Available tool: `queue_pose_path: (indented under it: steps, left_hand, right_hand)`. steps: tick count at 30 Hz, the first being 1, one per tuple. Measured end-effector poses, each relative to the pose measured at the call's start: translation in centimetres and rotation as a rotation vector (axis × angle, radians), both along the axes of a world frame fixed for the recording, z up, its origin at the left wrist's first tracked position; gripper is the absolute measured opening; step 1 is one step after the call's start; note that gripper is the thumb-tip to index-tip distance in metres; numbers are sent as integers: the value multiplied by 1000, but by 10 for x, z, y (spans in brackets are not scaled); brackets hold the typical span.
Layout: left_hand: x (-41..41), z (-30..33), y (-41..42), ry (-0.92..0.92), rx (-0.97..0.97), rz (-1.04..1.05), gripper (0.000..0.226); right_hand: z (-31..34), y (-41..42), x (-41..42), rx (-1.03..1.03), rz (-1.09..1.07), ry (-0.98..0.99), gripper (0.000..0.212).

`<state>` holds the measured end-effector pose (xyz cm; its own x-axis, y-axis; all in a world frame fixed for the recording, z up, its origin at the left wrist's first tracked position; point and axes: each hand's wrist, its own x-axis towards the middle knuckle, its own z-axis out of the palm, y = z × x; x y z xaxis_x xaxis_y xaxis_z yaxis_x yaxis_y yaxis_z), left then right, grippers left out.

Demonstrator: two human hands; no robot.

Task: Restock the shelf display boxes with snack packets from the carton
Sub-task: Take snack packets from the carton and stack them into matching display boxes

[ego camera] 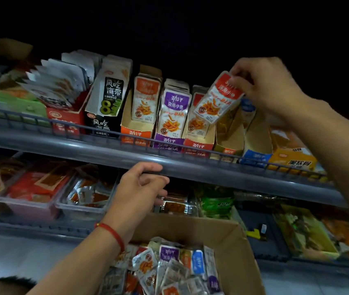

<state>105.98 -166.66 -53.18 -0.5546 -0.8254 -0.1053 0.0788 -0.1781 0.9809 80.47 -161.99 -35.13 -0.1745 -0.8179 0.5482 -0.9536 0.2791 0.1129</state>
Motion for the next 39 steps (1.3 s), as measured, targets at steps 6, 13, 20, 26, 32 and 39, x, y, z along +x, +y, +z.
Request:
queue_pose_path:
  steps: [6, 13, 20, 26, 32, 39]
  left_hand:
    - [8, 4, -14, -11, -3, -2, 22]
    - [12, 6, -20, -19, 1, 3, 23]
    - [13, 8, -18, -36, -3, 0, 24]
    - [13, 8, -17, -62, -11, -2, 24]
    - [11, 7, -15, -90, -27, 1, 23]
    - [15, 4, -10, -232, -103, -101, 19]
  right_hand:
    - [-12, -34, 6, 176, -13, 98, 19]
    - [-30, -47, 9, 258, -1, 158, 20]
    - [-34, -50, 6, 261, 0, 193, 24]
    - [-41, -54, -5, 119, -38, 222, 31]
    - [-51, -55, -11, 27, -85, 201, 31]
    - [-66, -24, 1, -112, -28, 57, 25]
